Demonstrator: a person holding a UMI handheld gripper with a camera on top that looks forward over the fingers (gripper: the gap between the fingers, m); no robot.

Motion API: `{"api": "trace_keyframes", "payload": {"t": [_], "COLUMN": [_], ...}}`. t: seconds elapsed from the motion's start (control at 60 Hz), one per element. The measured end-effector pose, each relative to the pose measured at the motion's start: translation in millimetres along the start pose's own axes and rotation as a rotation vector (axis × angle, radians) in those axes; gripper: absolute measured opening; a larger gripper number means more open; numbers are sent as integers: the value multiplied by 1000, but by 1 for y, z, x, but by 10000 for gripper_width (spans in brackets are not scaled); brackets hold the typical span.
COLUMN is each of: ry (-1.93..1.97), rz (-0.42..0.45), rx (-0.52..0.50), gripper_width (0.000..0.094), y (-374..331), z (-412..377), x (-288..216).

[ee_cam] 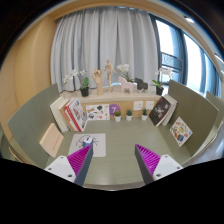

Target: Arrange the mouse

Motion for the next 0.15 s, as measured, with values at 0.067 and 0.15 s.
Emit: {"api": "trace_keyframes", "payload": {"t": [0.067,0.15], "ry": [5,13], "rz": [9,15], "rx": [1,7], "gripper_width": [837,837], "y": [-6,-11], "z": [8,17], "x": [-3,-5]}}
Point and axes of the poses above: the point between the fingertips, and its own axes, seen from behind it with the camera up: z to the right, x down, y forward, the way the camera looks, the point moved 4 cm from there along -y, backward, against the way the camera looks, and after that the axes turned 1 degree about y, right-handed, at the moved point
